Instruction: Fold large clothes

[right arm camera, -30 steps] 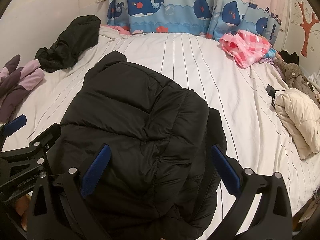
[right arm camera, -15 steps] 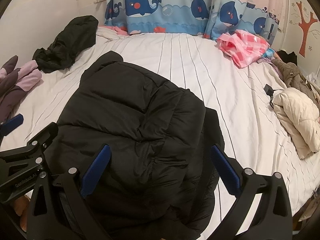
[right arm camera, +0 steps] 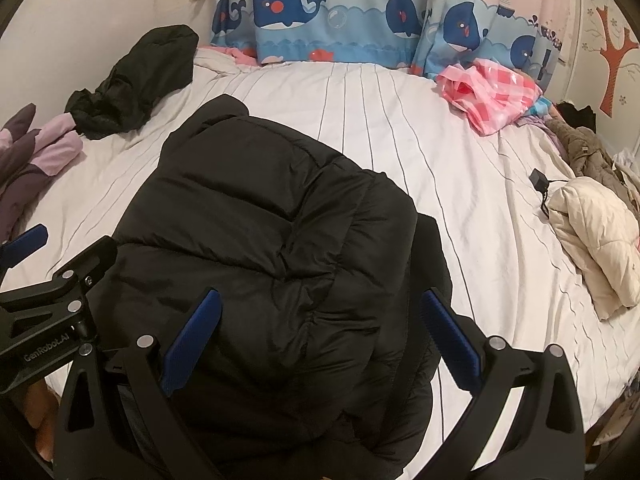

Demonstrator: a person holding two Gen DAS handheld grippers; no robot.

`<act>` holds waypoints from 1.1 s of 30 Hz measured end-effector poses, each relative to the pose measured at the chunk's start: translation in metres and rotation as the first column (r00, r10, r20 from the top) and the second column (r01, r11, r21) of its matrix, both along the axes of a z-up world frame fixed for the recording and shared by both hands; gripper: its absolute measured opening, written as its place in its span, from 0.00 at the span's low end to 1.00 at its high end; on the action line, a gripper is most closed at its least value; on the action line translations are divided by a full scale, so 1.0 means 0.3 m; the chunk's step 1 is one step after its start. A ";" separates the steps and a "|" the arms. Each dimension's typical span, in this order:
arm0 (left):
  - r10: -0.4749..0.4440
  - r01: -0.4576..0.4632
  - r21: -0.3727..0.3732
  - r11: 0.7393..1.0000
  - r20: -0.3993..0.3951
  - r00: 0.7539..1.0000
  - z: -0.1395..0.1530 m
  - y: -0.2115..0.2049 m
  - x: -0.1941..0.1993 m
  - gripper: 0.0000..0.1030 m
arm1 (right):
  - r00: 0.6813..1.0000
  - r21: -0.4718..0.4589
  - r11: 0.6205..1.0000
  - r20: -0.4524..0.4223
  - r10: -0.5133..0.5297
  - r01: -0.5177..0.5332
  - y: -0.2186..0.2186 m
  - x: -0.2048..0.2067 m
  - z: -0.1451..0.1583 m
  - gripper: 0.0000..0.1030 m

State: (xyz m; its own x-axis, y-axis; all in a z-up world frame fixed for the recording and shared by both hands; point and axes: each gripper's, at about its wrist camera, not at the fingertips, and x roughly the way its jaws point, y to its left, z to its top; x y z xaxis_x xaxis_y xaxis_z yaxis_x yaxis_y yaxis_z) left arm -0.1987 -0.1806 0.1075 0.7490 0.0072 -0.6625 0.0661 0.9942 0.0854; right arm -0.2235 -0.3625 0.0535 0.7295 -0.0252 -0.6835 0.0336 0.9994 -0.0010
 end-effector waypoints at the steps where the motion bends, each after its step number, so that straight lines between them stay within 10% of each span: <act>1: 0.000 0.000 -0.002 1.000 0.000 1.000 0.000 0.001 0.001 0.94 | 1.000 0.001 1.000 0.000 -0.001 0.001 0.001 0.000 0.000 0.93; 33: 0.014 -0.014 0.000 1.000 0.014 1.000 0.006 0.002 0.013 0.94 | 1.000 0.010 1.000 -0.002 0.001 -0.001 0.004 0.001 -0.008 0.93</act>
State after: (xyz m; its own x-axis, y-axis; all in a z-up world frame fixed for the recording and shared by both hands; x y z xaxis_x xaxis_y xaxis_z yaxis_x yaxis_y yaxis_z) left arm -0.1948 -0.1800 0.1094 0.7581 0.0177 -0.6519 0.0509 0.9950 0.0862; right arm -0.2233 -0.3612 0.0510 0.7278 -0.0174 -0.6856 0.0322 0.9994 0.0088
